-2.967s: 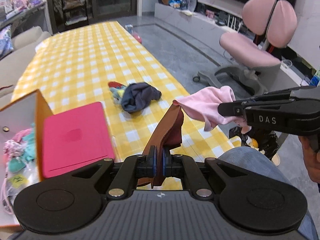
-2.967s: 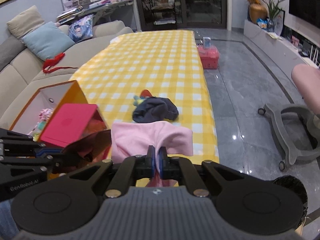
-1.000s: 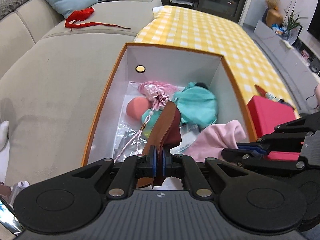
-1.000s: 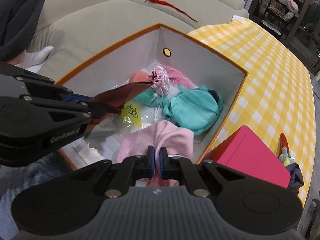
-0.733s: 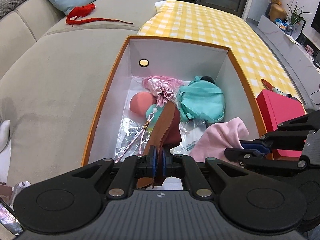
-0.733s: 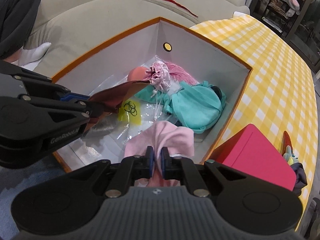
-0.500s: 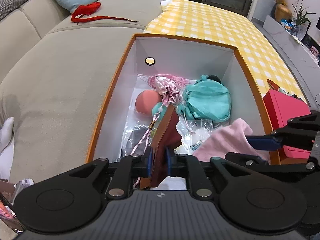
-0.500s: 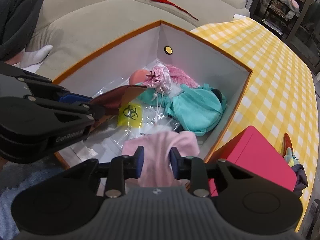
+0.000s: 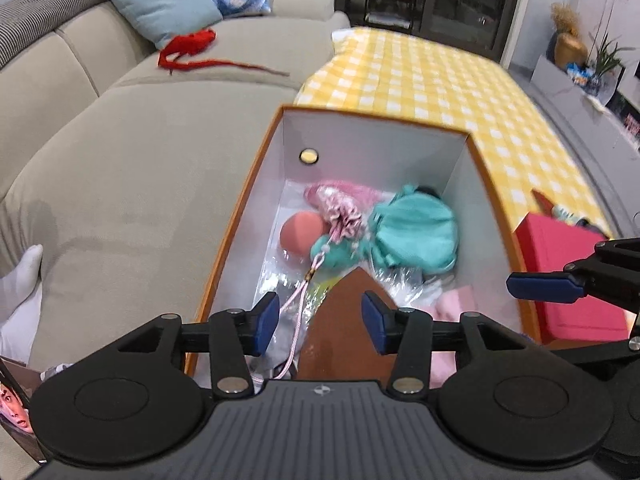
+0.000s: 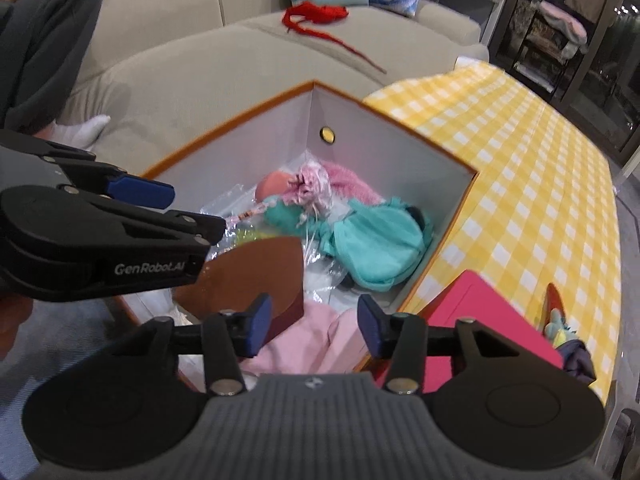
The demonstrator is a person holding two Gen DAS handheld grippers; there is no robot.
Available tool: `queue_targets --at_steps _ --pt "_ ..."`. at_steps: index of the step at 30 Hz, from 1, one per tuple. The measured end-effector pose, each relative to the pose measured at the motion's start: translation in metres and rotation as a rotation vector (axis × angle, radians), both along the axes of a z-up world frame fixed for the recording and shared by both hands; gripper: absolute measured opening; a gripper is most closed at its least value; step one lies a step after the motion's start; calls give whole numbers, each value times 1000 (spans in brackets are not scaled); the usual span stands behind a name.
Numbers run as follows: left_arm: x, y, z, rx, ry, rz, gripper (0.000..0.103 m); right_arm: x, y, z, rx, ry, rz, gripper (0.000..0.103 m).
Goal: Organize soft objects
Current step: 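Withdraw both tools from the box back toward the remaining pile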
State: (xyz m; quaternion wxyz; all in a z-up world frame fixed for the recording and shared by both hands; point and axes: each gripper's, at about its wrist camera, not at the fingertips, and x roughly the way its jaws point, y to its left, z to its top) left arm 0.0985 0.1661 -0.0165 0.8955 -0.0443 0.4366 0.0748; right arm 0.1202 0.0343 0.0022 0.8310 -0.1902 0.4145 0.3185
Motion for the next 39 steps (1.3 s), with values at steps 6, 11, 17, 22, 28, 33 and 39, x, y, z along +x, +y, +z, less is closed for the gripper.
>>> queue_targets --at_steps 6,11,17,22,28,33,39 --pt "-13 -11 20 -17 -101 -22 55 -19 -16 22 40 -74 -3 51" --pt "-24 -25 31 -49 -137 -49 55 -33 -40 34 95 -79 -44 53" --pt "-38 -50 36 -75 -171 -88 55 -46 -74 45 148 -98 -132 54" --pt "-49 -74 38 -94 -194 -136 55 -57 -105 47 175 -114 -210 54" --pt "-55 -97 41 -104 -207 -187 55 -68 -144 41 158 -123 -293 54" --pt "-54 -124 42 -100 -201 -262 55 -66 -178 33 140 -108 -381 54" --pt "-47 -162 42 -84 -200 -372 55 -61 -217 27 138 -105 -478 54"
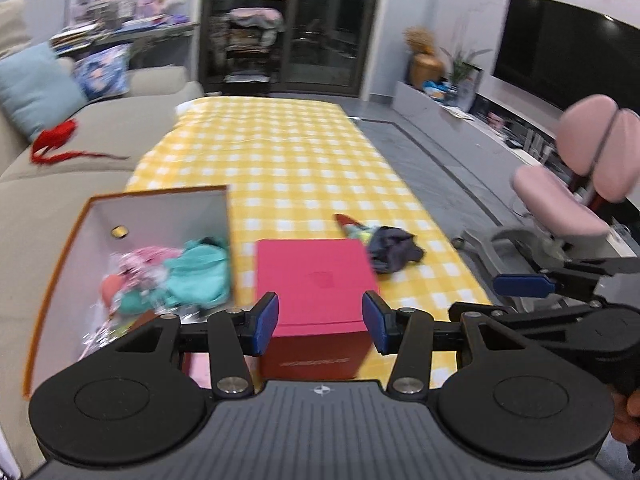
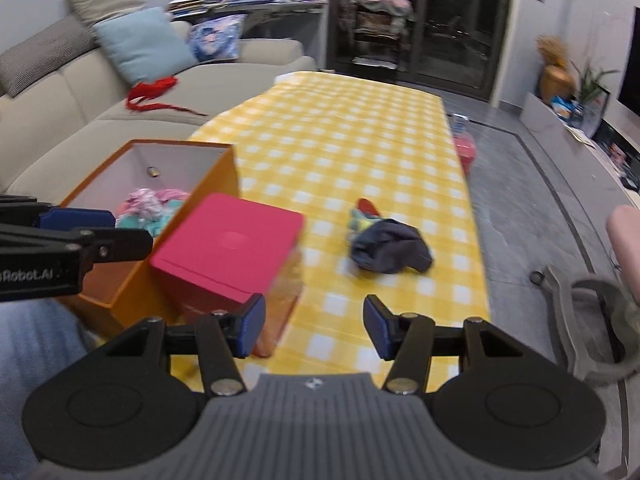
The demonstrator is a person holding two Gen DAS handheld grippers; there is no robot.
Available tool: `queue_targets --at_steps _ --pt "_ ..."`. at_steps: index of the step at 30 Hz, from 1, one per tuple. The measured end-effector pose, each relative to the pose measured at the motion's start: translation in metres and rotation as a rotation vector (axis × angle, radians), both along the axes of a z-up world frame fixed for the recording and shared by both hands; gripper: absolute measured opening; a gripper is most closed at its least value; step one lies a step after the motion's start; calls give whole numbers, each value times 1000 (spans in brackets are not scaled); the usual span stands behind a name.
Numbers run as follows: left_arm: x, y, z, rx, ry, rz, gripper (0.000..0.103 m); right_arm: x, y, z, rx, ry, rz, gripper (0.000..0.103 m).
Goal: Organize soft objects
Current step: 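Withdraw both tools from the box back toward the remaining pile, then move left tool to the blue plush dinosaur while right tool reaches the navy cloth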
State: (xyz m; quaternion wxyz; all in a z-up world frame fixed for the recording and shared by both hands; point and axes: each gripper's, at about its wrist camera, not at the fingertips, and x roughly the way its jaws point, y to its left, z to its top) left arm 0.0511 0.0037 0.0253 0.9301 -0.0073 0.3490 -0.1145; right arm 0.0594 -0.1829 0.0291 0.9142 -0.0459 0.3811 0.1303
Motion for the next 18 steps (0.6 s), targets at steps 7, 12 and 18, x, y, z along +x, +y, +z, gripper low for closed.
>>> queue_targets --at_steps 7,12,18 --pt "15 -43 -6 35 5 -109 55 9 -31 -2 -1 -13 -61 54" --pt "30 -68 -12 64 5 -168 55 22 -49 -7 -6 -1 -82 54" --pt "58 -94 -20 131 35 -234 55 43 -66 -17 -13 18 -102 55"
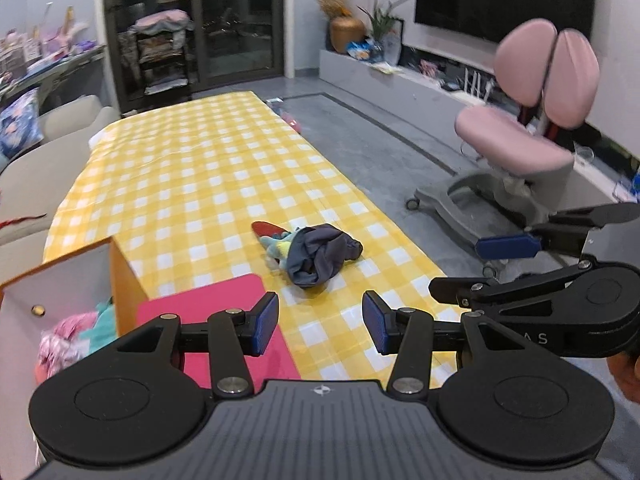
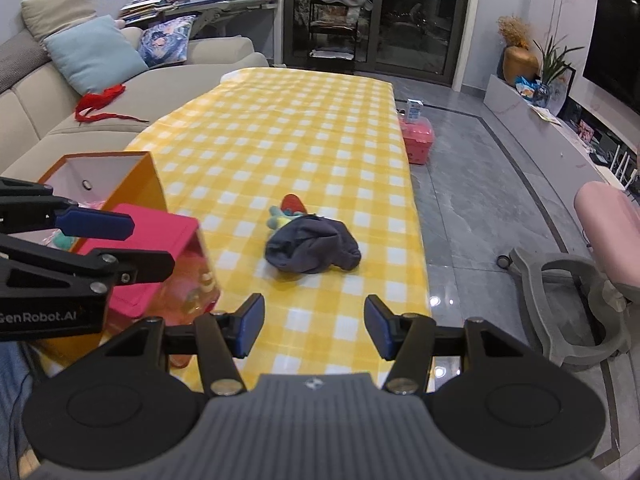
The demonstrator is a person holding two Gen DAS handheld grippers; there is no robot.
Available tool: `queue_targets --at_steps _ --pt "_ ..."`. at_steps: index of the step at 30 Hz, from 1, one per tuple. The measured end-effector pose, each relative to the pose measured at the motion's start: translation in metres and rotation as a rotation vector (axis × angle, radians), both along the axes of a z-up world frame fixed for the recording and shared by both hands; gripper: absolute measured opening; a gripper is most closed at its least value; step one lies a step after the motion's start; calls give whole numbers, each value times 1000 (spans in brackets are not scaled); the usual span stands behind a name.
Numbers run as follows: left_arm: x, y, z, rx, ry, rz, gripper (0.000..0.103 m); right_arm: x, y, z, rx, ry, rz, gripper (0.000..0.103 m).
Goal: Organize soft objects
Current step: 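Move left tool to the blue plush dinosaur while right tool reaches the navy cloth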
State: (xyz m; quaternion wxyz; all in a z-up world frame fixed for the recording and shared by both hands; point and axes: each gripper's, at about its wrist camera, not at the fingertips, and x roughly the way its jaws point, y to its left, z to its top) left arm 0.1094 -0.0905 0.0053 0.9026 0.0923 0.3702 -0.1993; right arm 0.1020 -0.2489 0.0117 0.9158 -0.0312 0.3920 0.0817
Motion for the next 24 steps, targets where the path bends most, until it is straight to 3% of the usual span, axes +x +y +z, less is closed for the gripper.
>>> queue_targets --at_steps 18,24 --pt "104 -4 -21 88 167 -163 59 88 -18 -49 62 101 4 61" --pt "141 -15 -34 173 202 -213 60 131 -16 -73 110 118 40 80"
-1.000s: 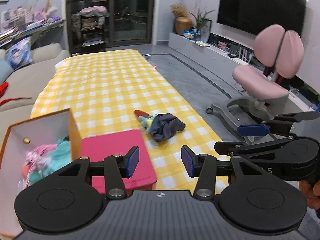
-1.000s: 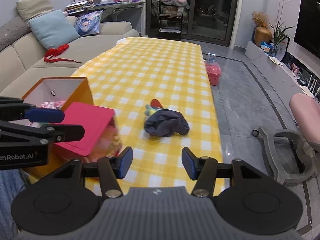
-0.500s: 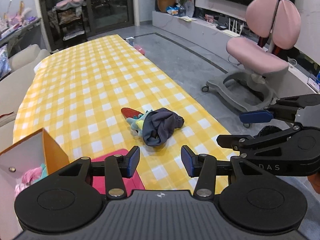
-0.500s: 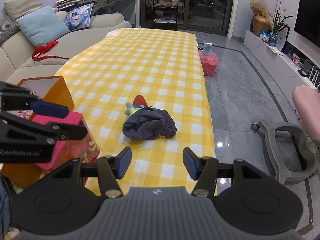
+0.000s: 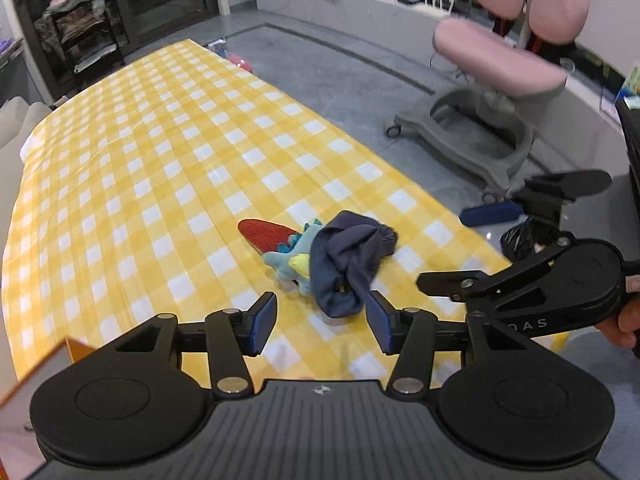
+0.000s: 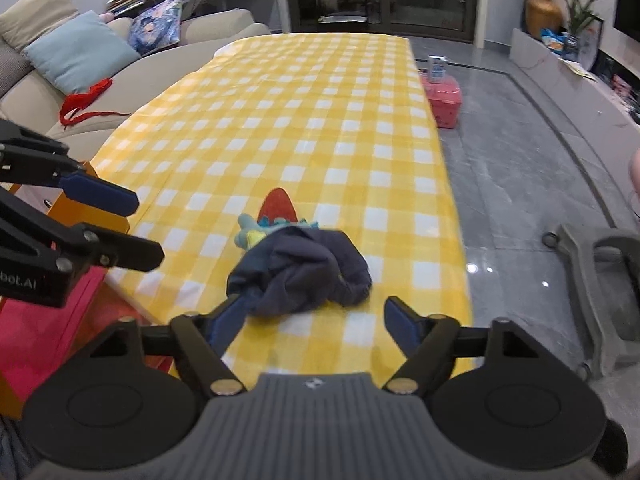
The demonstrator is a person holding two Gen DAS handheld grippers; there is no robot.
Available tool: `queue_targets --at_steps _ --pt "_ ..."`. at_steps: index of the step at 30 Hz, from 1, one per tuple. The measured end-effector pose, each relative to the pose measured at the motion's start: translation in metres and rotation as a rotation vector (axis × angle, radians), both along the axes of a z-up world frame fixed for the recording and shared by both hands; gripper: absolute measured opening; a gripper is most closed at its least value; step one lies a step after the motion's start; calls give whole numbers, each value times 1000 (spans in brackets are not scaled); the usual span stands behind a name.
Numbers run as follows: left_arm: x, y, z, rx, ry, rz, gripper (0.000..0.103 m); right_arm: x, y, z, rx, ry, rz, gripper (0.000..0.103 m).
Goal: Organize soft objects
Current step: 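Move left tool to the blue plush dinosaur while right tool reaches the navy cloth, then close right tool on the navy cloth and lift it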
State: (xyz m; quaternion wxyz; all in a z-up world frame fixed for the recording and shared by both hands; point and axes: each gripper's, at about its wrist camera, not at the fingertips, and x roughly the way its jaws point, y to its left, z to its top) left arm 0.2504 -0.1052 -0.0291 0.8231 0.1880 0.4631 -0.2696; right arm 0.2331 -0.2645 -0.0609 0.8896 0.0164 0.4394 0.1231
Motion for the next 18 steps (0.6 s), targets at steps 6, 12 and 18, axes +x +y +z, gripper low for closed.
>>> queue_targets --at_steps 6,12,18 --pt "28 -10 -20 78 30 -45 60 48 14 -28 16 8 54 99" --pt "48 -7 -29 75 67 -37 60 82 16 -61 32 87 50 100" --pt "57 -10 -36 76 88 -51 60 78 11 -75 85 118 57 64"
